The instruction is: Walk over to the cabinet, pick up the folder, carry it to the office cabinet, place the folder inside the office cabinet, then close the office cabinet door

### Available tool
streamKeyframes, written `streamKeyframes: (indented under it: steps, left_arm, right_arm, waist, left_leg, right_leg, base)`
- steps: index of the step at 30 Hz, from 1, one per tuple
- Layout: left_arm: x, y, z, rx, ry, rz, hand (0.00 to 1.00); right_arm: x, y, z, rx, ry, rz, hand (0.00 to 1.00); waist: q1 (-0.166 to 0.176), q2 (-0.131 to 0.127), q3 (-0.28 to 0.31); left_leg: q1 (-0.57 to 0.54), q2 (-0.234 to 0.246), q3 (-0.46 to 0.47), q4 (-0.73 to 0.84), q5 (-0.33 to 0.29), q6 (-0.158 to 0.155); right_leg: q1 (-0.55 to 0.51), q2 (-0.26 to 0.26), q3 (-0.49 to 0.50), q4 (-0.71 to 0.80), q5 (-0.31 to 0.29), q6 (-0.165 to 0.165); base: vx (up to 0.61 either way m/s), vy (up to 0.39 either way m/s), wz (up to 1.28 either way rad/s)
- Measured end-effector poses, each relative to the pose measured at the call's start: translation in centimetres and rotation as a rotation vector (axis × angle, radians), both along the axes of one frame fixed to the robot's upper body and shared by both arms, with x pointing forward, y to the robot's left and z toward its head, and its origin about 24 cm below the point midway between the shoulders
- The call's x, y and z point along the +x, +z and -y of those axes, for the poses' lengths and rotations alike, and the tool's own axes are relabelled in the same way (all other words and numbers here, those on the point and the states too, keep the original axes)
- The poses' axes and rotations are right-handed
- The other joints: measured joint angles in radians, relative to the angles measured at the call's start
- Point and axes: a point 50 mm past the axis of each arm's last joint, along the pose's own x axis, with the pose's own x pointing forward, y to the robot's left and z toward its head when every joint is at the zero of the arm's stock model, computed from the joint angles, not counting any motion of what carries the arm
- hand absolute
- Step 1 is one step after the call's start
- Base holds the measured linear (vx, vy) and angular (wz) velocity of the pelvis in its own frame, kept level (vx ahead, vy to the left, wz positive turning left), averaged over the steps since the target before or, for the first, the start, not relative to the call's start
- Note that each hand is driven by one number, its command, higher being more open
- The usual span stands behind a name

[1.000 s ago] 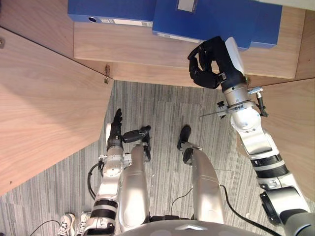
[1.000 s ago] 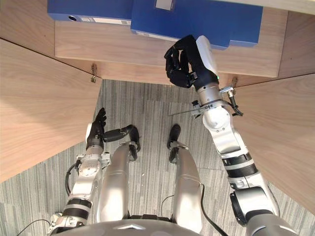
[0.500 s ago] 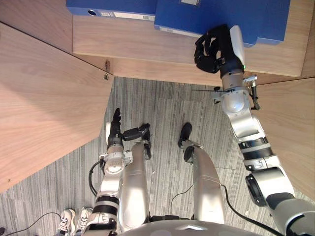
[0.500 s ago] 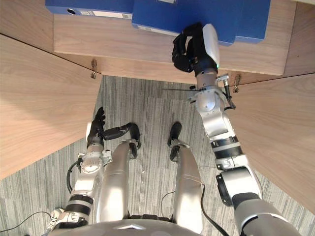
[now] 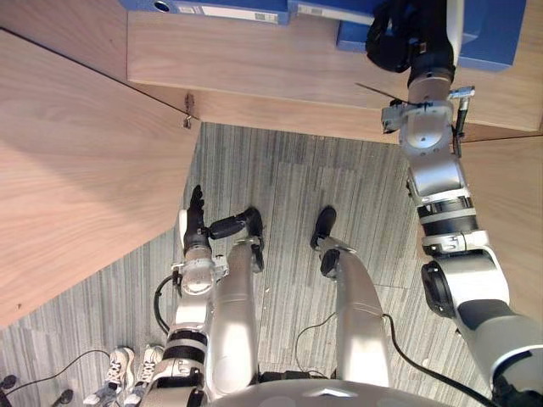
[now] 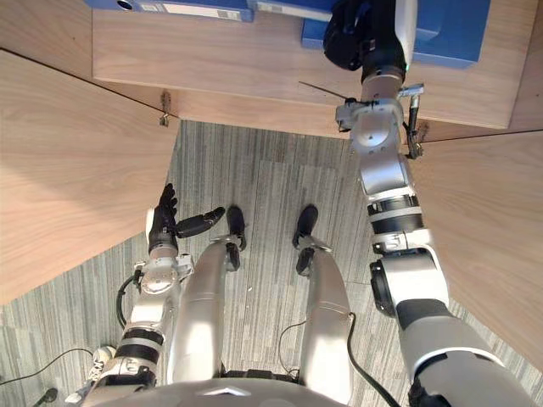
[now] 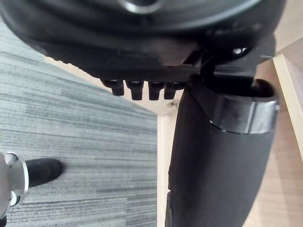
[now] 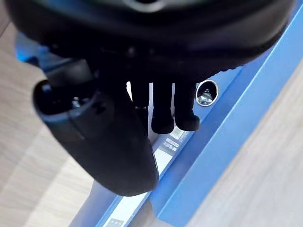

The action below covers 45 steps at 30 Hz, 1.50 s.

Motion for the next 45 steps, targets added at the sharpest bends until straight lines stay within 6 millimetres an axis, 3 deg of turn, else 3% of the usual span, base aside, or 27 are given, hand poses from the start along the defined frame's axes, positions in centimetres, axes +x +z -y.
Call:
streamKeyframes:
  steps: [13,19,27,40,45]
  left_arm:
    - [0.8,0.7,0.6,-0.016,-0.002,0.028,1.00]
    - [0.7,0.8,0.4,-0.008,-0.003,0.032,1.00]
    - [0.4,0.5,0.3,-0.005,-0.016,0.019,1.00]
    - [0.3,0.2,0.1,0.010,-0.009,0.004,1.00]
    - [0.5,0.4,-0.5,0.004,0.031,0.011,1.00]
  right_arm:
    - [-0.3,0.3,0.3,0.020,-0.018,0.021,0.00]
    - [-3.4,-2.3,0.4,0.005,0.011,0.085,0.00]
    - [-4.5,-7.2,1.0,-0.070,-0.032,-0.028,0.00]
    - [-3.5,-10.5,0.4,-0.098,-0.048,-0.164,0.00]
    - [-2.5,-9.2,0.1,-0.086,-0.045,-0.151,0.00]
  waist:
    - [-0.006,0.003,-0.001]
    - [-0.006,0.003,-0.001]
    - [-0.007,0.003,-0.001]
    - [-0.005,0.002,-0.001]
    - [-0.006,0.002,-0.001]
  left_leg:
    - [0.006,-0.001,0.001,-0.005,0.001,-0.001]
    - [0.032,-0.001,0.008,-0.012,0.000,-0.001]
    - [0.037,0.003,0.016,-0.011,0.000,-0.001]
    - [0.023,0.005,0.016,-0.008,-0.004,0.006]
    - [-0.003,0.005,0.015,-0.001,-0.004,0.006]
  right_leg:
    - [0.007,0.000,-0.001,-0.008,0.003,0.001]
    - [0.029,0.001,0.008,-0.012,0.005,0.004]
    - [0.029,0.004,0.015,-0.013,0.008,0.003]
    - [0.020,0.006,0.015,-0.015,0.010,0.006]
    - [-0.006,0.006,0.016,-0.011,0.010,0.006]
  base:
    - [0.00,0.000,0.00]
    - [-0.01,-0.002,-0.02]
    - [-0.01,-0.006,-0.03]
    - [0.00,0.000,0.00]
    - [0.00,0.000,0.00]
